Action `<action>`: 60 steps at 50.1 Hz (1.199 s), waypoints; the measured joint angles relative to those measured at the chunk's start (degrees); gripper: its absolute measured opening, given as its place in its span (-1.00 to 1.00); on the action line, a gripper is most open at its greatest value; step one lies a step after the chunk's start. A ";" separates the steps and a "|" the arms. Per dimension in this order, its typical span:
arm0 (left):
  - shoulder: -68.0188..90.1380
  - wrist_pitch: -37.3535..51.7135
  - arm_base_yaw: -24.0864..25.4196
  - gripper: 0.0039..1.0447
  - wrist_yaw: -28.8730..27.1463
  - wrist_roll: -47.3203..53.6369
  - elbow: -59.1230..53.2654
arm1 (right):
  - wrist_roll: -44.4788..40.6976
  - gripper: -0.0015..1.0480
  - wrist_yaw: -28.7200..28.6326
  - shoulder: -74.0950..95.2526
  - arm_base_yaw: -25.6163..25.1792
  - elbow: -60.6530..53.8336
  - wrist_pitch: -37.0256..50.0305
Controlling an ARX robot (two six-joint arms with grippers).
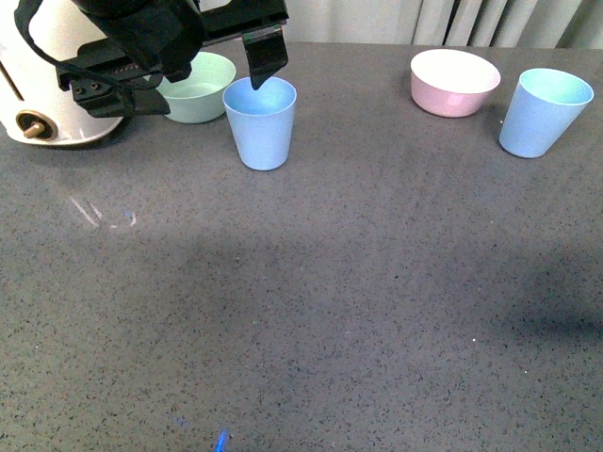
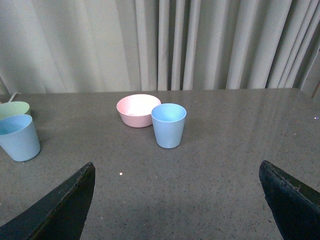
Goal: Stack blue cups with both arms
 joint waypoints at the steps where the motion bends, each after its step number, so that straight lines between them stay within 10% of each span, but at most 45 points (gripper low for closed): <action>1: 0.28 -0.15 0.00 0.84 -0.04 -0.04 0.31 | 0.00 0.83 0.00 0.00 0.00 0.00 0.00; 22: 7.04 -4.09 -0.04 0.82 -1.05 -1.31 8.31 | 0.00 0.83 0.00 0.00 0.00 0.00 0.00; 47: 11.52 -9.99 -3.02 -0.74 -1.01 -4.02 15.74 | 0.00 0.83 -0.02 0.00 0.00 0.00 0.00; 60: 11.26 -10.73 -4.35 -0.97 -0.81 -5.53 14.84 | -0.02 0.83 -0.02 0.00 0.00 0.00 0.00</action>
